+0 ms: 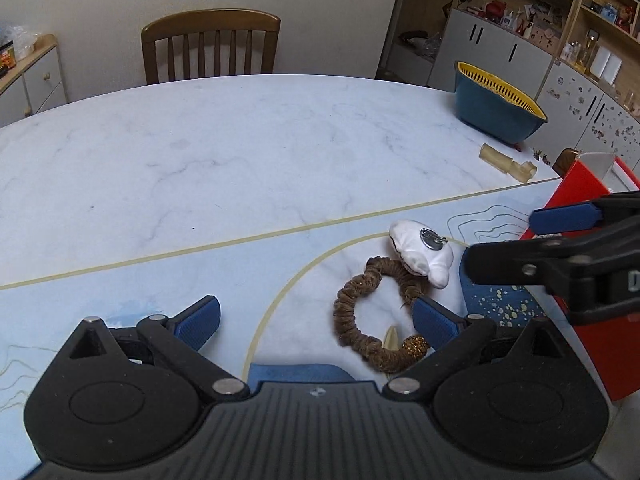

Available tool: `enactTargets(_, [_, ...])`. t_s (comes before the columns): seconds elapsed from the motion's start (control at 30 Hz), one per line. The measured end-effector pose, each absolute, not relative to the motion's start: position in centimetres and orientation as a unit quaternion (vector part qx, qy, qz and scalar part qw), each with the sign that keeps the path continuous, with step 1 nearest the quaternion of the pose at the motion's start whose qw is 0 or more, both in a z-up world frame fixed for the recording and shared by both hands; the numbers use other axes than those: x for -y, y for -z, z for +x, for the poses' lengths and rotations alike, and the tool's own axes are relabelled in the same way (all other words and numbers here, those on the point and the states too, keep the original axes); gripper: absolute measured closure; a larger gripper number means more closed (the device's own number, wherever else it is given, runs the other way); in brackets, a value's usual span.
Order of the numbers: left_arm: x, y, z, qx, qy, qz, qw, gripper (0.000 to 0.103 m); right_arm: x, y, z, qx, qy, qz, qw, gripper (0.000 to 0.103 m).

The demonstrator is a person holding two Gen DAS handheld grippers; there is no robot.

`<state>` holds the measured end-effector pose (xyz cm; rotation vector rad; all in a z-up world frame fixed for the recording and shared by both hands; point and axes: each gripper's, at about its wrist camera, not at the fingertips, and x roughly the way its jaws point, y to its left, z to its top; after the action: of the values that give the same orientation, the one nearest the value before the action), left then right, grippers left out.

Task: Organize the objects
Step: 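Grasp the brown bead bracelet with the left tool while the right tool grasps the white figure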

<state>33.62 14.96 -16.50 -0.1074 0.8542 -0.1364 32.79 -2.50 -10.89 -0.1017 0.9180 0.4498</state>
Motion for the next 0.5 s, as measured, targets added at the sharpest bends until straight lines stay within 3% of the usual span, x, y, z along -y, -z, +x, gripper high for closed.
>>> enactTargets(0.33, [-14.6,17.3,34.3,-0.401,0.072,-0.050,0.912,0.001,1.4,13.2,34.7,-0.460,-0.224,-0.046,0.858,0.016])
enactTargets(0.5, [-14.0,17.2,34.2,-0.392,0.090,-0.040,0.914,0.019,1.4,13.8,35.3,-0.468,-0.226,-0.029,0.854,0.024])
